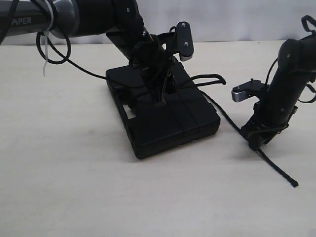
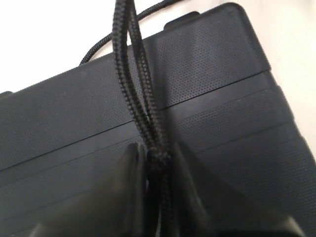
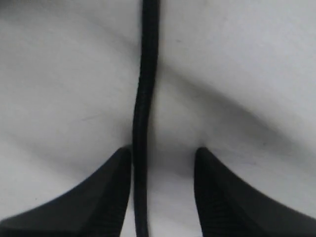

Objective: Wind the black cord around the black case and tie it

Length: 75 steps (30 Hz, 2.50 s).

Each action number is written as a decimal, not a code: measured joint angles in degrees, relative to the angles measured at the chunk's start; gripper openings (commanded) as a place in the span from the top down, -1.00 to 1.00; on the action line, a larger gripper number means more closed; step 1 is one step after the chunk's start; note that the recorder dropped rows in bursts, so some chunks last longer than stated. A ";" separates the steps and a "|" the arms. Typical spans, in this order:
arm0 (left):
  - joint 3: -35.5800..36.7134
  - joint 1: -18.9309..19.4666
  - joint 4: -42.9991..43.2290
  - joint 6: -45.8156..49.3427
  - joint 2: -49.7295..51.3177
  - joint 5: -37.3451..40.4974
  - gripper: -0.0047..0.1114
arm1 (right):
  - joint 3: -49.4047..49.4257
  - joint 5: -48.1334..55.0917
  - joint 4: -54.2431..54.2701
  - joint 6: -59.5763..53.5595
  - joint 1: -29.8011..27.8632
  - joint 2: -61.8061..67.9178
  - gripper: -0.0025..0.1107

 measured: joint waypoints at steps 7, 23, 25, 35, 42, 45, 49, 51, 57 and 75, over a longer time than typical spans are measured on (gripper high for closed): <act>0.00 0.00 -0.04 0.00 0.00 0.05 0.92 | -0.12 -0.67 -1.37 0.92 0.00 0.39 0.88; 0.00 0.00 -0.40 3.03 0.00 8.11 0.92 | -10.56 -4.76 18.87 5.17 -2.15 2.24 0.88; 0.00 0.00 -0.40 3.83 0.00 9.53 0.92 | -13.01 -5.44 24.01 3.40 -3.69 2.24 0.88; 0.00 0.00 -0.40 5.99 0.00 9.88 0.92 | -16.86 -8.26 51.62 -5.53 -5.88 2.24 0.88; 0.00 0.00 -2.29 5.99 0.00 7.40 0.92 | -16.86 -6.15 54.66 -6.78 -5.88 2.24 0.88; 0.00 0.00 -2.51 5.99 0.00 7.76 0.92 | -16.86 -6.04 55.48 -6.78 -5.88 2.24 0.88; 0.00 0.00 -2.51 5.99 0.23 7.97 0.92 | -17.48 -4.82 56.63 -7.18 -5.88 2.24 0.88; 0.00 0.00 -2.51 5.80 0.85 7.22 0.92 | -18.05 -3.69 56.88 -7.34 -5.88 2.24 0.88; 0.00 0.00 -2.64 4.67 1.52 1.12 0.92 | -19.15 -1.39 55.28 -7.57 -5.88 2.24 0.88; 0.00 0.00 3.70 -9.90 3.64 -14.89 0.92 | -19.15 9.74 49.93 -8.37 -5.88 2.24 0.88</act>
